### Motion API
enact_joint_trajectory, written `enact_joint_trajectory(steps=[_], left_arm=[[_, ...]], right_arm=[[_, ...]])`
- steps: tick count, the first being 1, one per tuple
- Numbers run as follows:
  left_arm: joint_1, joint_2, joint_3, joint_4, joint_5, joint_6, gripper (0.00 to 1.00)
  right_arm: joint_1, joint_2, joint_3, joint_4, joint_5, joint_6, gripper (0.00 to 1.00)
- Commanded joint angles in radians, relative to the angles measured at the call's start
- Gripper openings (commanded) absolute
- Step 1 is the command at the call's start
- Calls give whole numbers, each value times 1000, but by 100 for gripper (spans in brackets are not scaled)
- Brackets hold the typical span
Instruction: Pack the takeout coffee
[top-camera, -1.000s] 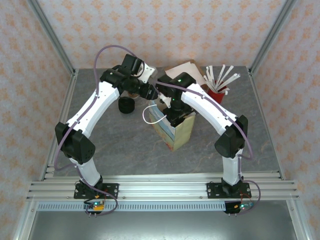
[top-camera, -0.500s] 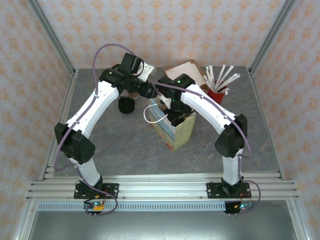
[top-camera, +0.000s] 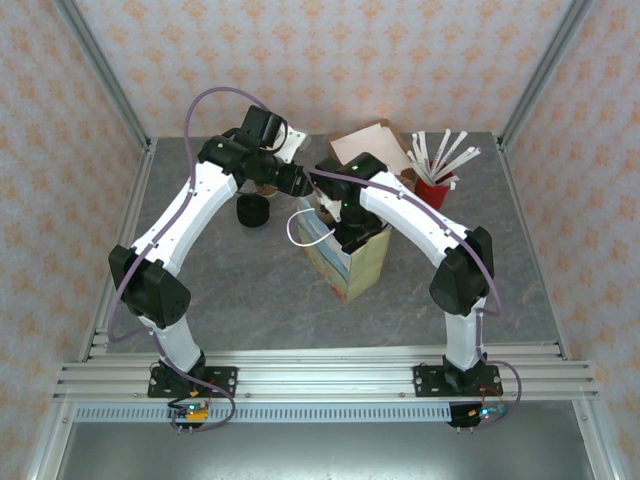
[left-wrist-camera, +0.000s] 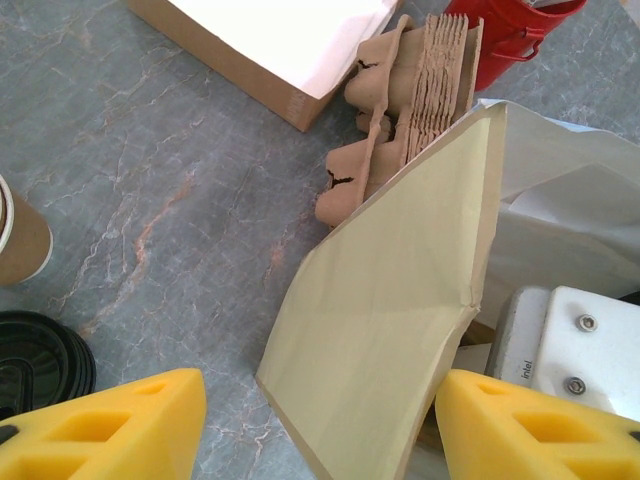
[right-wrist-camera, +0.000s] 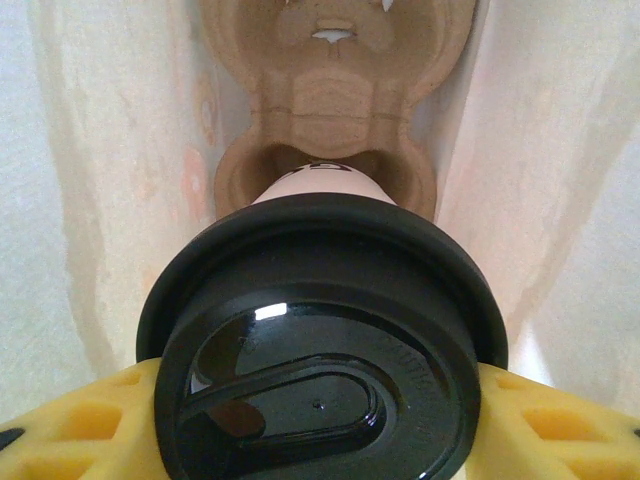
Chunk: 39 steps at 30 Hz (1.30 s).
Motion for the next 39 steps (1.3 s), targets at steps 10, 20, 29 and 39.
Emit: enact_joint_trajectory(steps=[10,20,29,39], left_arm=[[0,1,26,-8,5,-7,63],[1,1,23,-8,5,-8,63],[0,-1,23,-12,1,-6,63],[0,-2,25,-16,-2,-3,63]], right_arm=[[-4,-2,-36,22,4,-1,55],[-3,-6,-62,40,5,3,55],[-4,5,-78,50,2,-1,54],[-4,10,-88,56,8,-4,54]])
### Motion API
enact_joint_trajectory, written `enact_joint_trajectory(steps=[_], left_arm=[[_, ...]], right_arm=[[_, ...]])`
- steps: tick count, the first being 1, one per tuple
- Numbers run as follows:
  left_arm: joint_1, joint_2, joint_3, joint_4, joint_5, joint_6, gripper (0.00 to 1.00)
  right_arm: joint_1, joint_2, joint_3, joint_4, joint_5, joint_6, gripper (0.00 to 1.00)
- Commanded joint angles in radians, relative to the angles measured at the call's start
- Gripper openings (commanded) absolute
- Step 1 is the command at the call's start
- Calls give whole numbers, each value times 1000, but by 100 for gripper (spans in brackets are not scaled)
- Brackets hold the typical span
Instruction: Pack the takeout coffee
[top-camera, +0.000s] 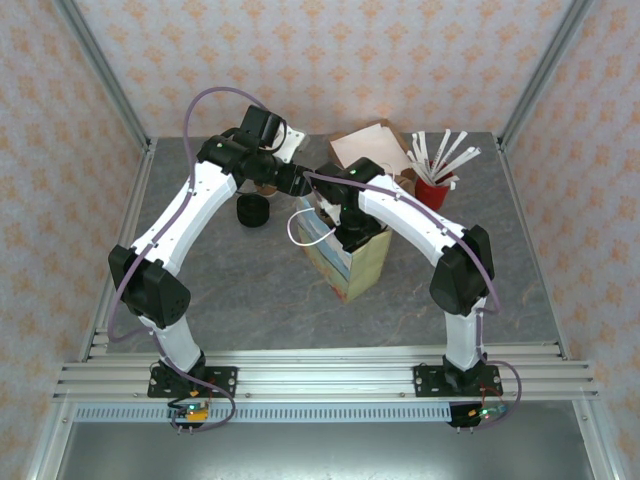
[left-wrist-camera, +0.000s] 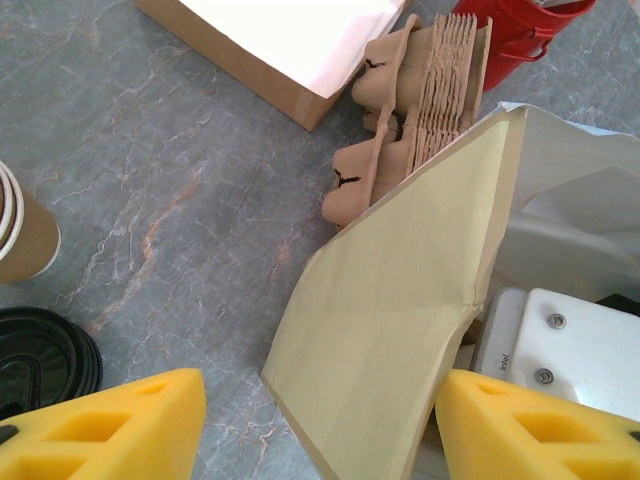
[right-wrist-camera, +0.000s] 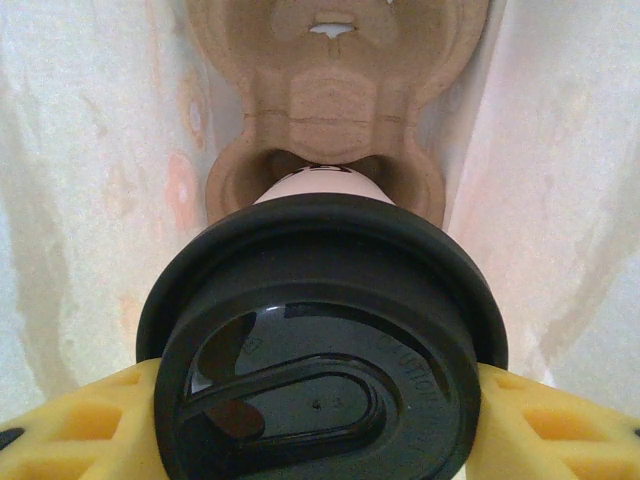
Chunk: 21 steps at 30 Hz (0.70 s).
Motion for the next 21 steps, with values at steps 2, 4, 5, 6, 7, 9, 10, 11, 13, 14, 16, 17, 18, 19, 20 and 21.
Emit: enact_joint_trajectory(steps=[2,4,5,6,7,9,10,11,13,14,16,17,18,19,20,21], left_arm=[[-5,-2,25,-13,7,-2,63],[-4,-2,23,-14,8,-3,63],[-4,-2,24,-13,9,-2,63],[-5,-2,23,-15,8,-3,63],[-5,-2,23,-15,8,-3,63],[-5,-4,22,-13,8,-2,64],[-5,-3,22,-13,9,-1,64],[-5,-2,23,-13,8,-3,64],[-5,-2,23,-13,8,-3,64],[-5,-2,22,-13,8,-4,64],[-4,-2,23,-12,10,-5,64],[-4,-2,23,-12,10,-5,64],[-5,-2,24,-12,10,-6,64],[-5,-1,24,-12,11,-6,64],[-4,-1,24,-12,11,-7,64],[-5,0,24,-12,13,-7,64]], right_arm=[[-2,10,-31,8,10,-4,54],[-2,9,-34,10,12,-4,54],[-2,9,-33,10,11,-3,54],[-2,9,-35,10,11,-3,54],[-2,9,-31,10,13,-2,54],[-2,9,-28,8,13,-3,54],[-2,8,-27,8,15,-2,54],[-3,6,-26,7,14,-4,54],[-2,7,-28,8,16,-4,54],[-2,6,-29,9,16,-4,54],[-2,4,-29,9,18,-6,54],[-2,5,-29,10,18,-6,54],[-2,4,-30,10,18,-7,54],[-2,5,-30,11,17,-6,54],[-2,5,-29,11,17,-6,54],[-2,6,-30,11,18,-5,54]])
